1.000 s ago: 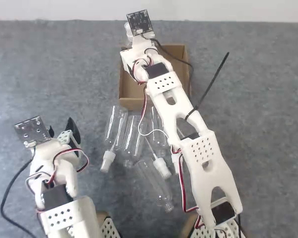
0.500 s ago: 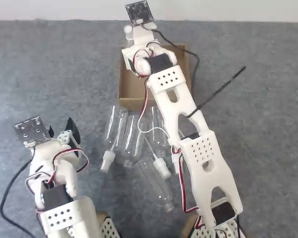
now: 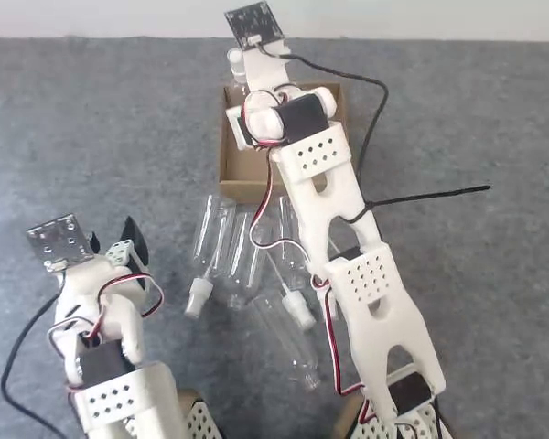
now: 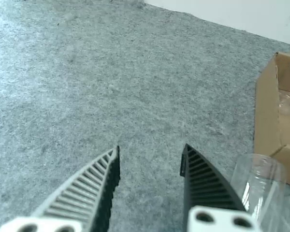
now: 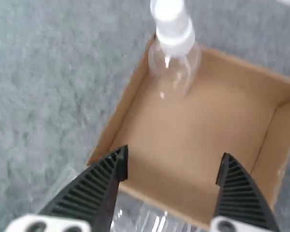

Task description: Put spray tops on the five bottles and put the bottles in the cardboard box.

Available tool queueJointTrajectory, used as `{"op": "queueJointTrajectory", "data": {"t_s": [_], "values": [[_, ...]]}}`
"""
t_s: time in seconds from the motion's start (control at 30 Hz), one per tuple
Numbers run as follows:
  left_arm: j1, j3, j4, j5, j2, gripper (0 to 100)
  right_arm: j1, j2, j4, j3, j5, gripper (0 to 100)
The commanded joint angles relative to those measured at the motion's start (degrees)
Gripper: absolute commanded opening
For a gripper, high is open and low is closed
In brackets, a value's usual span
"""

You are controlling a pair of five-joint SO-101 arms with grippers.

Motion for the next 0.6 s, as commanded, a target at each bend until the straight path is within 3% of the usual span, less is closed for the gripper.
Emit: {"op": "queueJointTrajectory", "data": {"t_s": [0.0, 0.1, 0.23, 0.4, 0.57], "values": [[-0.2, -0.5, -1.8, -0.4, -1.0, 20, -0.9, -5.4, 5.0, -3.3, -0.1, 26.0], [-0.2, -0.5, -1.8, -0.4, -1.0, 20, -1.0, -5.5, 5.0, -3.3, 0.8, 26.0], [-0.2, -0.5, -1.8, -0.4, -1.0, 20, -2.2, -6.6, 5.2, -3.0, 7.6, 25.3], [-0.2, -0.5, -1.8, -0.4, -1.0, 20, -2.9, -11.9, 5.2, -2.8, 8.0, 16.1], [-0.2, -0.5, -1.8, -0.4, -1.0, 20, -3.6, -18.7, 5.2, 6.2, 8.0, 19.5]]}}
